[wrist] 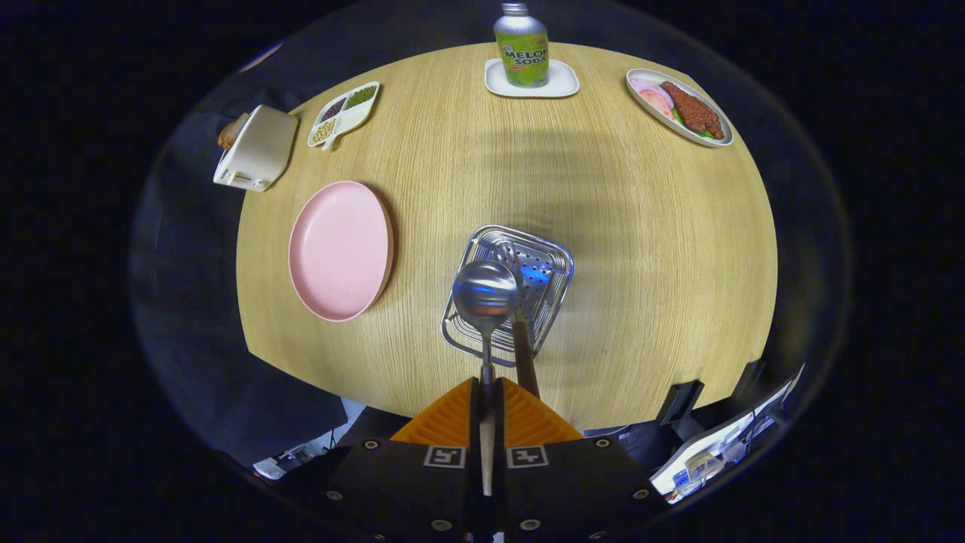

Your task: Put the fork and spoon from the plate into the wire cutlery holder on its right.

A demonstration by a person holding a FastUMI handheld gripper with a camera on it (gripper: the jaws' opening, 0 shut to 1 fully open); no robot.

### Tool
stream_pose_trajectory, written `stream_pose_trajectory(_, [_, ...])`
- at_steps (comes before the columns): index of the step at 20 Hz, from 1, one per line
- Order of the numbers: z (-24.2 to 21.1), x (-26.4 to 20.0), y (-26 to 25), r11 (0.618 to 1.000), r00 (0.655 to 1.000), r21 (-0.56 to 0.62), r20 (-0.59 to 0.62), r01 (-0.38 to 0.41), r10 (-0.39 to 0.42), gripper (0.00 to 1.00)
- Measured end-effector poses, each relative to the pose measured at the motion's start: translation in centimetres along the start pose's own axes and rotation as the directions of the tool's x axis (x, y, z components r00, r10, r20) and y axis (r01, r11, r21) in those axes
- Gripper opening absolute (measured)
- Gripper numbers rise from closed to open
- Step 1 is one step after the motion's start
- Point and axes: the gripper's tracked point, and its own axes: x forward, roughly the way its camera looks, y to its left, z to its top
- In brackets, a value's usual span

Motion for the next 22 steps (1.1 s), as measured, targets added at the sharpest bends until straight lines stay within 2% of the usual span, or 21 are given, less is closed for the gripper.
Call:
stream_pose_trajectory(8, [1.2,0.3,-0.3,0.996,1.0,0.092,-0.019,-0.009,0.011,0.08])
stream_pose_trajectory(11, [2.7,0.0,-0.3,0.994,0.999,0.113,0.041,-0.005,0.001,0.11])
stream_pose_trajectory(13, [3.8,-0.2,0.2,0.994,0.995,0.103,0.101,-0.031,0.021,0.13])
stream_pose_trajectory(18, [6.7,-2.6,1.2,0.991,0.958,0.112,0.284,-0.07,0.036,0.35])
stream_pose_trajectory(21, [8.5,-5.1,1.7,0.992,0.905,0.099,0.424,-0.081,0.031,0.58])
stream_pose_trajectory(22, [9.1,-6.1,1.9,0.993,0.882,0.09,0.471,-0.079,0.028,0.62])
